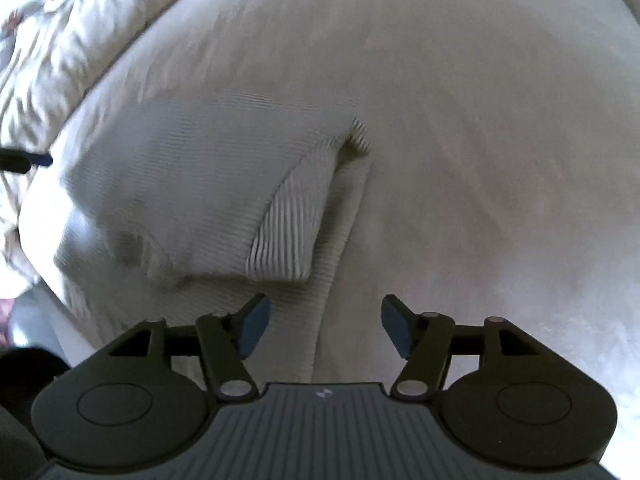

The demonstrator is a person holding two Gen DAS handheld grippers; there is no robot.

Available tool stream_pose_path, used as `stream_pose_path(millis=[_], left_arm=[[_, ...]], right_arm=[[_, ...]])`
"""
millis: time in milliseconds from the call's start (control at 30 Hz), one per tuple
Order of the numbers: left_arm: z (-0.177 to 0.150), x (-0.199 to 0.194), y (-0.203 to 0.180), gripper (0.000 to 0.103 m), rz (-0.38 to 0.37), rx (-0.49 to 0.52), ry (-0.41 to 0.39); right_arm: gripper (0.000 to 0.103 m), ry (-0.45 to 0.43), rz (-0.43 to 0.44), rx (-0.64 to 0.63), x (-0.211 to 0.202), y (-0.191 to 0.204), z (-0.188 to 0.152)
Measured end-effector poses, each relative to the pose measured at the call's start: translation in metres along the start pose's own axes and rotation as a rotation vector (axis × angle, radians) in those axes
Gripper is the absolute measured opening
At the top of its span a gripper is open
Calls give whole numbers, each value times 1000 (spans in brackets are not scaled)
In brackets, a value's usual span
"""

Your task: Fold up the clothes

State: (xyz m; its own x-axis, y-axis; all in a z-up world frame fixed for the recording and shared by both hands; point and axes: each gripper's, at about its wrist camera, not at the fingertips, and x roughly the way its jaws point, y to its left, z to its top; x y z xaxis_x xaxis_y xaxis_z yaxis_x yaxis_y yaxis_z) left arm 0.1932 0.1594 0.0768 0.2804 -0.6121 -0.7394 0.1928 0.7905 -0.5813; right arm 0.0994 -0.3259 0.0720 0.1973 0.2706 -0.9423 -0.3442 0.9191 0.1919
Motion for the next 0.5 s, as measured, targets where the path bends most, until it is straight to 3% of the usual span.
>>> stream_pose_path(millis=[167,300,367,500], left_arm=[[16,49,-5,88,80,-24,-35],[22,95,-8,80,181,-3,0],[27,102,-10,70,179,-30,-10],[44,84,-22,73,74,10,-77]], right_arm=[[62,-163,140,182,16,-11,43],[63,-119,106,177,67,-9,57],[63,-102,128,226,78,-10,57],[63,-194,199,171,47,5,60]])
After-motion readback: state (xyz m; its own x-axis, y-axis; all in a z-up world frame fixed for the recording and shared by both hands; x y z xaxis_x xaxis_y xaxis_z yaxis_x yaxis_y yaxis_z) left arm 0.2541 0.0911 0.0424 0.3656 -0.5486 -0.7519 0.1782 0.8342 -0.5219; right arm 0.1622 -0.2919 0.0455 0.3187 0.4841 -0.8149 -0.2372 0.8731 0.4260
